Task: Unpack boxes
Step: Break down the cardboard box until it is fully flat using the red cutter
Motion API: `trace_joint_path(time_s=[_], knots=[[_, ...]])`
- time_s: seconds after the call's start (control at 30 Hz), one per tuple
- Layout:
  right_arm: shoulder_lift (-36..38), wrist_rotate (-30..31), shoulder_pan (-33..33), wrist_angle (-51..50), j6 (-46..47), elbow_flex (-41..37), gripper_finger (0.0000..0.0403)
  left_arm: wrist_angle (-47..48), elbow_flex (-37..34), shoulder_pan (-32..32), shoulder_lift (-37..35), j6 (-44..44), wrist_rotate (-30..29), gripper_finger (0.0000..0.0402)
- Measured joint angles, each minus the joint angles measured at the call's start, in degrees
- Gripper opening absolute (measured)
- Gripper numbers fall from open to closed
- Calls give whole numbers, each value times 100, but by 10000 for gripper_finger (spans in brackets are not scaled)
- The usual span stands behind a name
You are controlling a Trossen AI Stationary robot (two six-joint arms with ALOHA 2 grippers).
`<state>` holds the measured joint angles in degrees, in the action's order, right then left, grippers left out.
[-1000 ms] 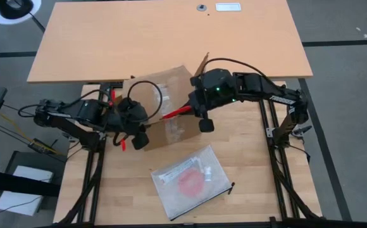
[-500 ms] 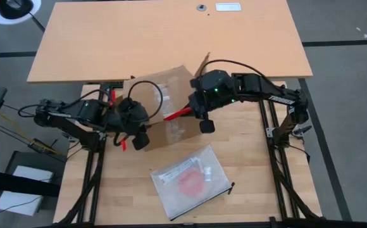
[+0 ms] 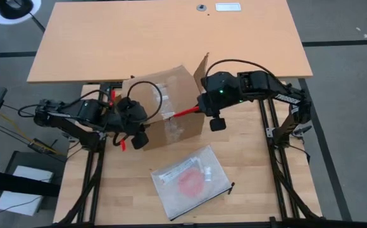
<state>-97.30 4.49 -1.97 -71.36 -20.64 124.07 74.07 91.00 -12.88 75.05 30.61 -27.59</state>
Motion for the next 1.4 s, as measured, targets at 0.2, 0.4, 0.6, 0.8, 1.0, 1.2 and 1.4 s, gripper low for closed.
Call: trace_joint_path(time_s=[0.2, 0.4, 0.6, 0.8, 1.0, 1.2, 1.4], knots=[[154, 219, -40, -414, -8, 0, 55, 16, -2, 2, 0, -13, 7, 147], [379, 497, -62, -427, 104, -1, 55, -25, -7, 0, 0, -26, 41, 147], [478, -27, 48, 426, 458, 0, 55, -118, 387, 2, 28, -55, 137, 147], [470, -299, 228, 1003, 609, -20, 55, -593, 1136, 2, 18, -81, 81, 147], [460, -320, 362, 1280, 790, -92, 55, -1498, 1455, -123, 13, -703, 22, 147], [464, -317, 554, 1363, 1100, -166, 55, -2278, 1480, -149, 59, -1194, -17, 147], [457, -307, 756, 1369, 1356, -177, 55, -2809, 1480, -151, 367, -1701, -24, 147]])
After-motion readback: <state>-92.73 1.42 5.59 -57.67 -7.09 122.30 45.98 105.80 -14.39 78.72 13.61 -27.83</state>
